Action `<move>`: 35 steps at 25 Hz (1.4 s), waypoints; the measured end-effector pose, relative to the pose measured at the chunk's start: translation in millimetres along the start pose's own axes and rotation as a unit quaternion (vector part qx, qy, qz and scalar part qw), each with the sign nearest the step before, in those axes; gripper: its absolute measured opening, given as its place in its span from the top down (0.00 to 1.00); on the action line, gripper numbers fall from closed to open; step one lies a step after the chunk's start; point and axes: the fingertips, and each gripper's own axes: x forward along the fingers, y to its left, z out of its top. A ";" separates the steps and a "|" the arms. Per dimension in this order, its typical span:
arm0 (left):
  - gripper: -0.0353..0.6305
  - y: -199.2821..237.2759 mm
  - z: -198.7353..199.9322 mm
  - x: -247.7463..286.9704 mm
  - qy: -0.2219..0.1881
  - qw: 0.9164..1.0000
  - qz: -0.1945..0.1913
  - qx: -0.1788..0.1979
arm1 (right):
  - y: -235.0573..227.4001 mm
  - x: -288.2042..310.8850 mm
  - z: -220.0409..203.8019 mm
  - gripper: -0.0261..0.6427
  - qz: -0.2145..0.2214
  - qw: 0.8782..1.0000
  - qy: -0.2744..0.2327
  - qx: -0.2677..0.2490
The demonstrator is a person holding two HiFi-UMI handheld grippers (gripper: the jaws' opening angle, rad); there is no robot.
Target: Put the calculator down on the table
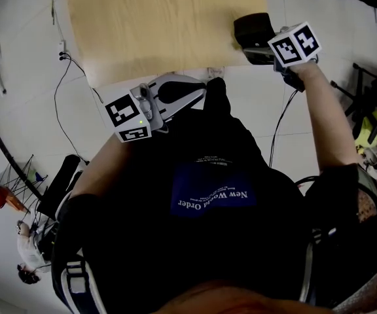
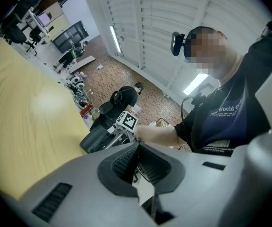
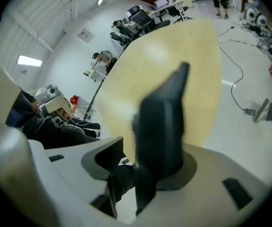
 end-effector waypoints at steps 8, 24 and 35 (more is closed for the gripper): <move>0.94 -0.1 -2.2 -3.2 -0.004 1.000 0.003 -0.007 | -25.5 -0.5 8.2 0.65 -0.095 0.995 -0.003 -0.043; 0.94 1.4 -7.3 -5.0 -0.001 1.000 0.007 -0.017 | -60.0 -14.2 8.9 0.41 -0.183 0.981 -0.070 0.012; 0.94 8.1 11.1 -17.2 -0.026 0.999 0.021 -0.017 | -56.2 -56.8 36.1 0.40 -0.190 0.962 -0.196 0.010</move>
